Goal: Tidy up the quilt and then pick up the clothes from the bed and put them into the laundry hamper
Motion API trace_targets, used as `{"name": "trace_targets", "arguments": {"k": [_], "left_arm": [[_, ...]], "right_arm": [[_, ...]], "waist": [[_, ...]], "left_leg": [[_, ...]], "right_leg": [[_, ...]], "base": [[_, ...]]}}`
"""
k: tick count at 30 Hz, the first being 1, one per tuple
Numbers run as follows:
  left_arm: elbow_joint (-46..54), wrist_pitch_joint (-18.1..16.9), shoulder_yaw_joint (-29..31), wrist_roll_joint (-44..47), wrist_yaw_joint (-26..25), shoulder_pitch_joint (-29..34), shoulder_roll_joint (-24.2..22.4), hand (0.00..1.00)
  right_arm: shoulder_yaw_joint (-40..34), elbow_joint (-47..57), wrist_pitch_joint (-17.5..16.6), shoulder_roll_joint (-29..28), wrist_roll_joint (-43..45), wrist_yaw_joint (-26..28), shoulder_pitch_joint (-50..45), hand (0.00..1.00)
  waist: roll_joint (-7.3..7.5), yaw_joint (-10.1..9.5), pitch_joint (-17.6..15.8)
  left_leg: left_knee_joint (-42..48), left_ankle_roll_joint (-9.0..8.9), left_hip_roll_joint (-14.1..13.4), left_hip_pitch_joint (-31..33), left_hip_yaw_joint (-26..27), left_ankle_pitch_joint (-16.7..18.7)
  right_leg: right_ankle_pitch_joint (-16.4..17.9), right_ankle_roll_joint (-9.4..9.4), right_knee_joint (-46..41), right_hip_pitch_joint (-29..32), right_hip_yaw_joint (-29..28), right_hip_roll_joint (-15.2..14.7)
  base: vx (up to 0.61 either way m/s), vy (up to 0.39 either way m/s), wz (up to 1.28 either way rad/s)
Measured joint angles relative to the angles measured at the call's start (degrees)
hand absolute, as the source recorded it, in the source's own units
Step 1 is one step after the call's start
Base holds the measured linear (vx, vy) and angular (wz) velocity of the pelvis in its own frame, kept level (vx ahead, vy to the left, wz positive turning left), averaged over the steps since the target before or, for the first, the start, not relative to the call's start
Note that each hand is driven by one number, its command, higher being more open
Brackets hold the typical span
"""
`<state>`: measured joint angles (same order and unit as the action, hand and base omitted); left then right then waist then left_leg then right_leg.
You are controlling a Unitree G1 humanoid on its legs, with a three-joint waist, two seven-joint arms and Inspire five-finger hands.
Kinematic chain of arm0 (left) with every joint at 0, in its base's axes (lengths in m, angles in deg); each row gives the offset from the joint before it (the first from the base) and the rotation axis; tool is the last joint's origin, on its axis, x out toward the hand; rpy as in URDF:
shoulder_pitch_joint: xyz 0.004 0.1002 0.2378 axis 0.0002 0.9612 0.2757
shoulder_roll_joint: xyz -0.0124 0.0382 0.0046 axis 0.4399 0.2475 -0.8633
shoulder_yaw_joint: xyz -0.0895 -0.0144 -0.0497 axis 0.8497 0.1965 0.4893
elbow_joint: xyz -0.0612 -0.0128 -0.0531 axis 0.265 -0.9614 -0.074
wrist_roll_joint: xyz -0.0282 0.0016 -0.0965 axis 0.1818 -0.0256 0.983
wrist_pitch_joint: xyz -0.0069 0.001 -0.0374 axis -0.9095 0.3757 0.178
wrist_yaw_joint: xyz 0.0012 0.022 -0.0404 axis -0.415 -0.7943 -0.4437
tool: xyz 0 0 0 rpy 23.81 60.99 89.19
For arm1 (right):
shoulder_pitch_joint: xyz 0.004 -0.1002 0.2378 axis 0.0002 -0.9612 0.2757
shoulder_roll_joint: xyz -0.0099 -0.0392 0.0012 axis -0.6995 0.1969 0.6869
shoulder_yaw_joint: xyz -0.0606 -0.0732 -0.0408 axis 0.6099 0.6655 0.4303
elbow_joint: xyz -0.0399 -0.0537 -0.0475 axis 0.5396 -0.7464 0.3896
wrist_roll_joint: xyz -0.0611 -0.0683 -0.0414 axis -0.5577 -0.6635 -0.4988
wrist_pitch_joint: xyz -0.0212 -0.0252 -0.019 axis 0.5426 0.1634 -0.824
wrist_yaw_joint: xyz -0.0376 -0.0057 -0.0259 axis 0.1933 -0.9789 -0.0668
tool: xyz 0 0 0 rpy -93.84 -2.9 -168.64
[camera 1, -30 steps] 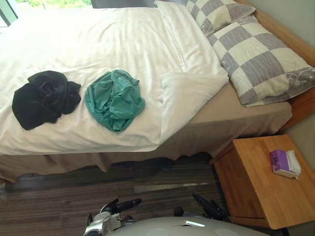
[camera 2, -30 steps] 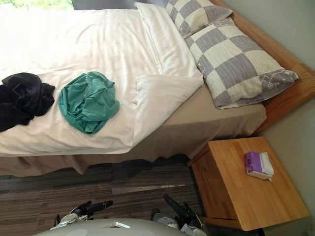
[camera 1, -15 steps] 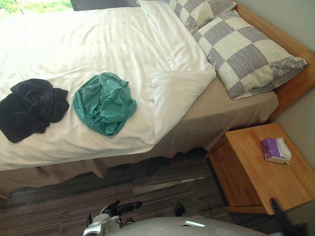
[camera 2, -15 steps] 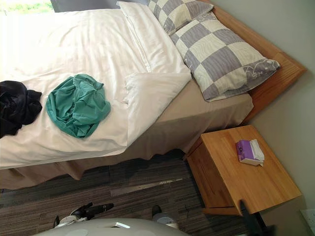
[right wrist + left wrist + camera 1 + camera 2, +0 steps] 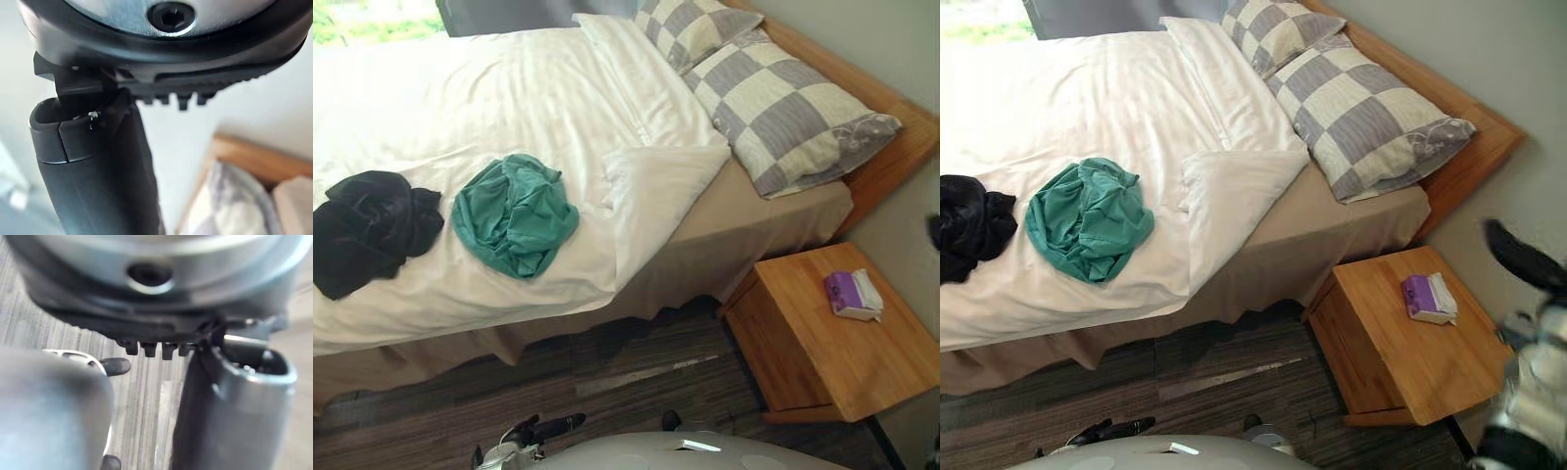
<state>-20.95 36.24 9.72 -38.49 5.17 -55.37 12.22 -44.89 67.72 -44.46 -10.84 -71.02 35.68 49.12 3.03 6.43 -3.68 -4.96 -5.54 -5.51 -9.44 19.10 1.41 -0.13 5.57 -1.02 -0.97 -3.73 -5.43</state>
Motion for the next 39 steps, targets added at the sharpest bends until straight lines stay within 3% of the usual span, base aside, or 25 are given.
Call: {"name": "trace_targets", "arguments": {"k": [4,10,14,17,19,25,32,34,38,39], "left_arm": [[1.9,0.5,0.1,-0.1,0.0,0.9,0.1,1.00],[3.0,1.1,0.2,-0.7,0.1,1.3,0.7,1.00],[5.8,1.7,0.2,-0.7,0.4,2.7,1.5,1.00],[7.2,1.8,0.4,-0.5,0.7,2.0,0.9,1.00],[8.5,1.7,0.8,-0.4,1.4,0.0,0.4,1.00],[9.9,0.2,1.8,0.1,1.5,-2.3,1.2,1.00],[12.5,-0.6,1.9,1.9,1.7,-5.5,1.5,1.00],[12.9,-0.6,1.8,2.3,1.8,-6.9,1.9,1.00],[13.3,-0.4,0.3,4.2,1.5,-9.5,2.3,1.00],[13.3,-0.3,-0.9,5.1,1.4,-10.7,2.3,1.00]], "right_arm": [[12.2,-2.7,4.2,4.6,-3.3,5.1,8.8,1.00],[20.7,-12.9,7.6,6.5,-5.8,8.0,18.3,1.00],[26.0,-20.0,9.5,6.5,-8.3,8.4,26.1,1.00],[28.6,-23.2,10.2,6.9,-8.4,8.0,34.5,1.00],[31.8,-23.4,10.3,9.3,-8.5,7.2,40.8,1.00],[34.2,-23.4,10.3,11.0,-10.0,5.5,50.2,1.00],[40.3,-23.5,10.5,13.3,-10.1,4.3,60.2,1.00],[41.6,-23.6,11.5,13.4,-10.1,3.9,63.0,1.00],[45.5,-25.3,14.5,13.5,-10.8,3.5,69.3,1.00],[46.7,-25.3,15.4,14.3,-11.9,3.4,70.8,1.00]], "waist": [[0.19,-0.85,0.0],[0.40,-2.54,-0.2],[1.37,-4.50,-2.3],[-0.36,-5.00,-6.1],[-3.31,-6.74,-9.1],[-3.80,-7.85,-14.7],[-4.99,-8.75,-20.7],[-5.04,-9.33,-22.9],[-5.63,-9.41,-23.4],[-6.35,-9.59,-23.9]], "left_leg": [[0.0,0.53,0.4,0.2,-0.7,-0.4],[0.0,1.37,1.3,2.3,-4.5,-1.2],[0.0,2.00,1.8,5.5,-6.4,-2.3],[0.0,2.65,1.6,8.2,-7.4,-3.2],[0.0,3.45,0.7,11.3,-8.4,-4.4],[0.1,4.58,1.4,15.0,-10.4,-6.4],[0.1,5.02,2.9,19.1,-10.8,-8.1],[0.1,4.84,3.0,19.6,-10.1,-8.3],[0.1,4.70,3.0,24.6,-10.1,-9.6],[0.1,4.66,3.0,25.7,-10.3,-9.9]], "right_leg": [[0.0,0.00,-0.1,0.0,0.7,-0.3],[-0.1,0.16,0.2,0.0,4.1,-1.5],[-0.9,1.03,0.3,2.0,5.8,-2.5],[-4.3,1.45,0.5,4.2,6.6,-2.1],[-10.2,1.24,2.6,6.2,6.8,-1.4],[-13.2,0.16,3.1,8.6,8.5,-1.7],[-13.4,0.11,3.1,12.4,9.2,-3.1],[-13.4,0.06,3.1,13.3,9.2,-3.1],[-13.5,0.00,3.3,18.0,10.3,-3.2],[-14.0,-0.64,3.9,18.7,11.2,-3.2]], "base": [[-0.05,-0.013,0.07],[0.00,-0.006,0.31],[-0.03,0.004,0.29],[-0.09,0.022,0.19],[-0.12,0.085,0.17],[-0.07,0.068,0.20],[-0.05,0.054,0.06],[-0.01,0.026,-0.10],[0.01,0.007,0.07],[0.01,-0.002,0.12]]}}
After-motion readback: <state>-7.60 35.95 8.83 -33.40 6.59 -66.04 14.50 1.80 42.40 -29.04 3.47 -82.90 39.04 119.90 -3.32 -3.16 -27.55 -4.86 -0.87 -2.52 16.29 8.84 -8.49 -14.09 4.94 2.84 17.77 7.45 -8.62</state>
